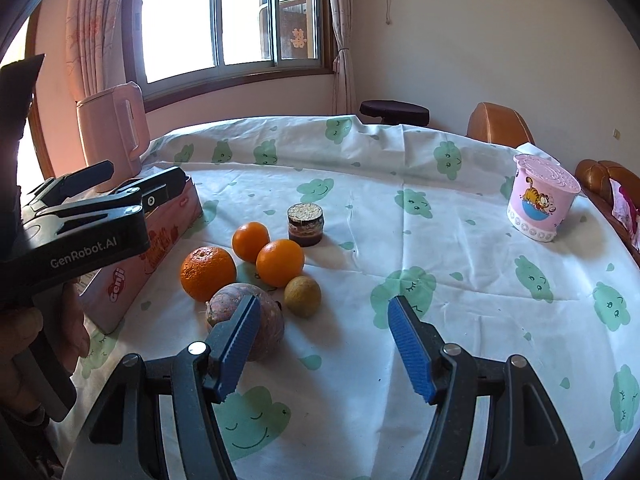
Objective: Organize fruits
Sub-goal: 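Move both open grippers back toward the remaining fruits, then grasp the purple passion fruit with the right gripper while the left gripper grasps the large orange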
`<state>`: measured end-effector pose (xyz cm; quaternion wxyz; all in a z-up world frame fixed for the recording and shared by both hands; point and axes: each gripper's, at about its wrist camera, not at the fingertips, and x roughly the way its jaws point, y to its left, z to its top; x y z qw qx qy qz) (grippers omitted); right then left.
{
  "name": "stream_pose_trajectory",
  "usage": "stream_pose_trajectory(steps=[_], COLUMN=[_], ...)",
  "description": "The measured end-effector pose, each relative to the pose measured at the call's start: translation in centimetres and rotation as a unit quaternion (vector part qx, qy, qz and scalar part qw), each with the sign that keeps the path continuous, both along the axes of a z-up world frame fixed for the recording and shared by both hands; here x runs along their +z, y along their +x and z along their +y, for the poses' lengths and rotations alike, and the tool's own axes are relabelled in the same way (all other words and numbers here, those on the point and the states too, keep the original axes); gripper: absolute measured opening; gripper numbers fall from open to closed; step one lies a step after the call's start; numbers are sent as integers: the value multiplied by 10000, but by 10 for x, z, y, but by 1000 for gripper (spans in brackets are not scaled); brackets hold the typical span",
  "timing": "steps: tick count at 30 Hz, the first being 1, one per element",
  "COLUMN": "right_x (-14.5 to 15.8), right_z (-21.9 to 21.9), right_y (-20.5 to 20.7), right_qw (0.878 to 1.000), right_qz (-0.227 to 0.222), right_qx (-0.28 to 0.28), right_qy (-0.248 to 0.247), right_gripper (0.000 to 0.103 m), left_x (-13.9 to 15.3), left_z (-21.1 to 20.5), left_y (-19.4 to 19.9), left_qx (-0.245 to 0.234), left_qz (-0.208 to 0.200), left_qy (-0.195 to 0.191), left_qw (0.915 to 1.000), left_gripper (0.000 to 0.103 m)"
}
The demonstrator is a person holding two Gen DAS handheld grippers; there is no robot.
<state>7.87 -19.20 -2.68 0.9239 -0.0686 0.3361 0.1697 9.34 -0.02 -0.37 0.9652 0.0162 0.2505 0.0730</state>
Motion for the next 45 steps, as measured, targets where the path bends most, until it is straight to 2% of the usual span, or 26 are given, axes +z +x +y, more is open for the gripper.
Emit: stream_pose_trajectory(steps=[4, 10, 14, 19, 20, 22, 24, 28, 31, 33, 34, 36, 38, 40, 43, 45], right_x=[1, -2, -6, -19, -21, -24, -24, -17, -8, -7, -7, -6, -6, -6, -6, -9], right_z=[8, 25, 34, 46, 45, 43, 38, 26, 16, 9, 5, 1, 1, 0, -1, -2], right_y=[-3, -6, -4, 9, 11, 15, 16, 15, 17, 22, 24, 25, 25, 25, 26, 29], right_qw=[9999, 9985, 9975, 9956, 9955, 9950, 9946, 9976, 9998, 9996, 9995, 9994, 9994, 9993, 9992, 9989], right_qz=[8, 107, 164, 545, 606, 725, 763, 536, 143, 100, 149, 168, 169, 176, 231, 343], right_qx=[152, 542, 684, 753, 730, 691, 699, 410, -51, -217, -265, -311, -315, -318, -286, -221], right_qy=[39, 49, -40, -72, -64, -64, 68, 137, -109, -137, -64, 25, 41, 65, 145, 217], right_gripper=[68, 68, 68, 68, 66, 52, 52, 52, 52, 52, 52, 52, 52, 52, 52, 52], left_x=[-2, -8, -11, -9, -9, -10, -9, -11, -15, -19, -22, -27, -32, -36, -41, -41], left_z=[12, 20, 39, 33, 30, 23, 15, -3, -14, -22, -26, -33, -38, -40, -41, -42], left_y=[-1, -8, -10, -13, -13, -13, -14, -12, -8, -4, -2, 4, 9, 13, 17, 16], left_qx=[139, 431, 442, 176, 115, -32, -223, -572, -795, -953, -1032, -1208, -1328, -1381, -1573, -1733], left_qz=[46, -30, 97, 100, 105, 124, 150, 236, 397, 537, 646, 882, 1102, 1265, 1428, 1428], left_qy=[-160, 309, -96, -206, -185, -161, -130, -29, 14, 57, 79, 117, 118, 97, -76, -154], left_qw=[9998, 9986, 9989, 9996, 9997, 9998, 9996, 9981, 9960, 9940, 9925, 9887, 9849, 9823, 9771, 9743], left_gripper=[103, 103, 103, 103, 103, 103, 103, 103, 102, 100, 99, 87, 85, 80, 74, 56])
